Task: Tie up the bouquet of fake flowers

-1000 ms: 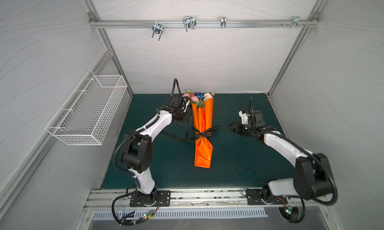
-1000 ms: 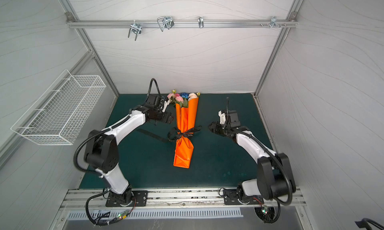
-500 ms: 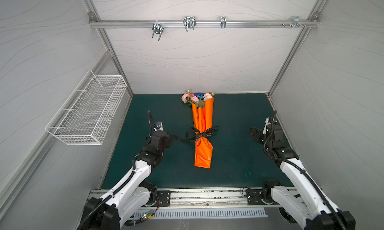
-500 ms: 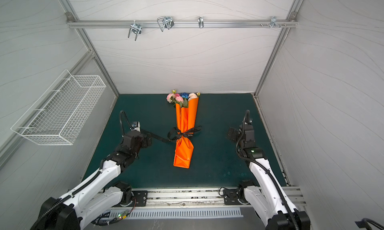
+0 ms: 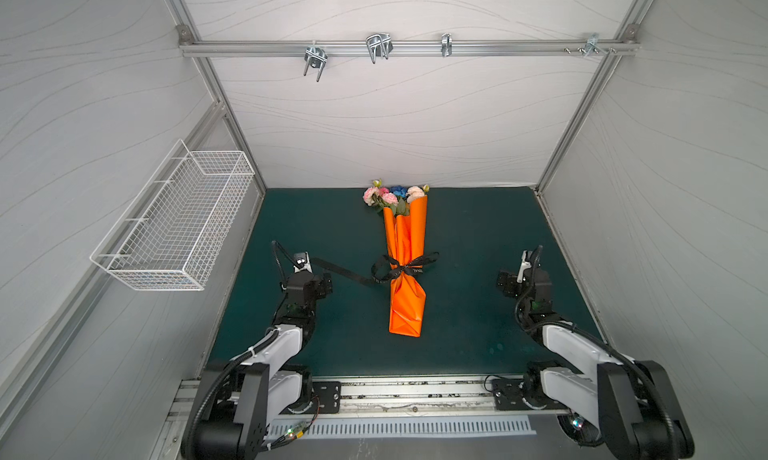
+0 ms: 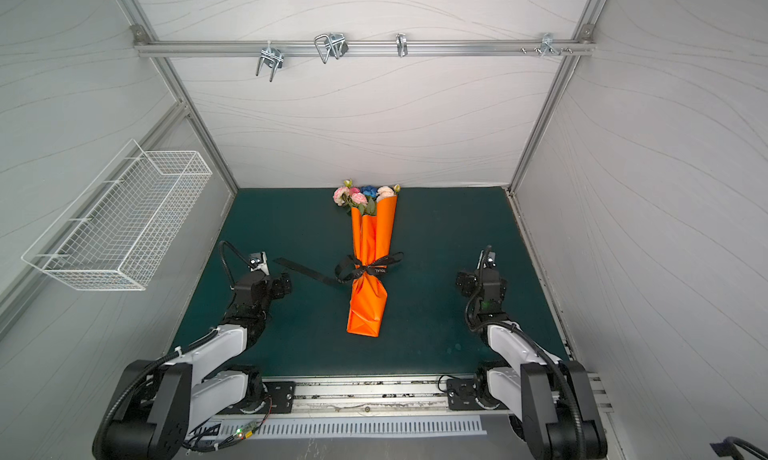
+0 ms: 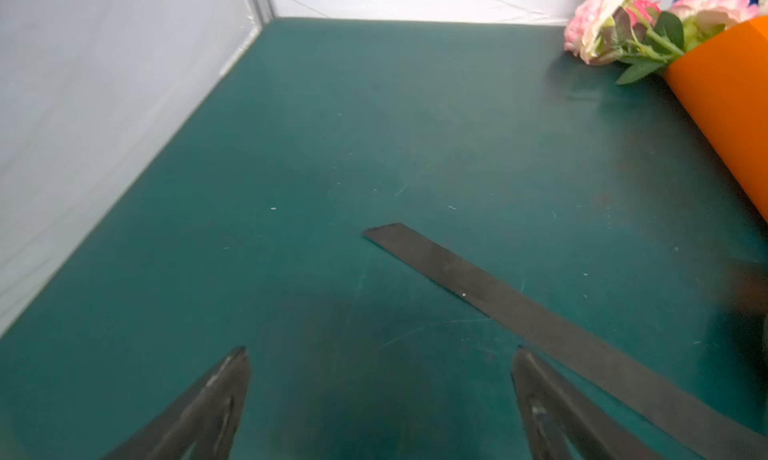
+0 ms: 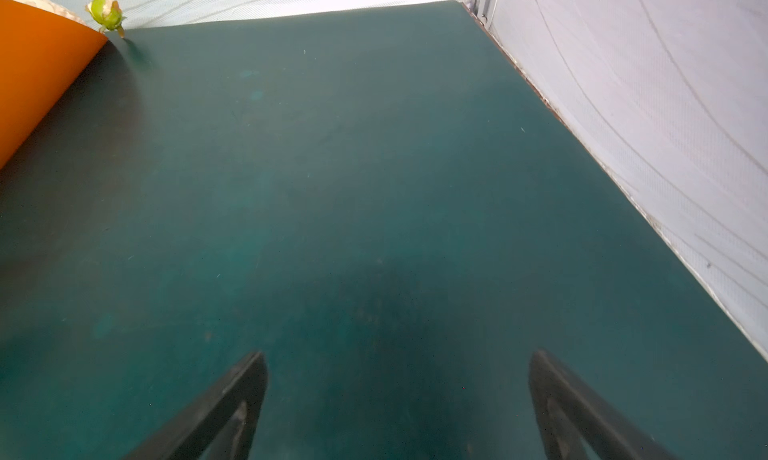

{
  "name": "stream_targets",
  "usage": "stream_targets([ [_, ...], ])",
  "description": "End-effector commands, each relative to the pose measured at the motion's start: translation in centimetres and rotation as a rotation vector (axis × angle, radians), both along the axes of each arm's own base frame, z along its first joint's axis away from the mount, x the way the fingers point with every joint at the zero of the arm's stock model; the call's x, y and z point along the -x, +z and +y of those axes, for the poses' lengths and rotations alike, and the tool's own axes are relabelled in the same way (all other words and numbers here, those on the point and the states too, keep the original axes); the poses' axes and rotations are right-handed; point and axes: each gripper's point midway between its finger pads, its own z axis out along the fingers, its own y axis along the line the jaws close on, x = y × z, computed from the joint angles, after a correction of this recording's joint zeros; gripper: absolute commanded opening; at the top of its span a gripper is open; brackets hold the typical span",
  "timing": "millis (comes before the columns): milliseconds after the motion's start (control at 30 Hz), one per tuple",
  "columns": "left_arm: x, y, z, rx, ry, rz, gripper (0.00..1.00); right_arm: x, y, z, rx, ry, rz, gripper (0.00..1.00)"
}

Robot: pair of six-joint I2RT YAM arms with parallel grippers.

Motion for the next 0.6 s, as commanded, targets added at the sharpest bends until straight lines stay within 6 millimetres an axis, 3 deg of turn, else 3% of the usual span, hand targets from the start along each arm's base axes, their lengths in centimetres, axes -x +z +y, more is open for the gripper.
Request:
stream_targets([
  [0,-3.9,4.4,-1.3,0.057,-0.100,-0.175,0.99,-2.4,3.5,0.4,0.023,0.046,-0.154,0.99],
  [300,-6.8,3.3,-1.3,0.086,-0.160,-0.195,0.99,-4.5,3.4,3.2,-0.048,0.200,-0.218,0.99],
  [433,-7.2,1.6,0.0,0.165,-0.143,-0.181,0.99,-5.4,2.0,3.5,-0.041,0.220,-0.212,0.99],
  [567,-7.6,1.7,0.0,0.158,-0.146,-0.178,0.99,-6.7,0.5,4.8,-0.042,0.290,-0.188,0.99],
])
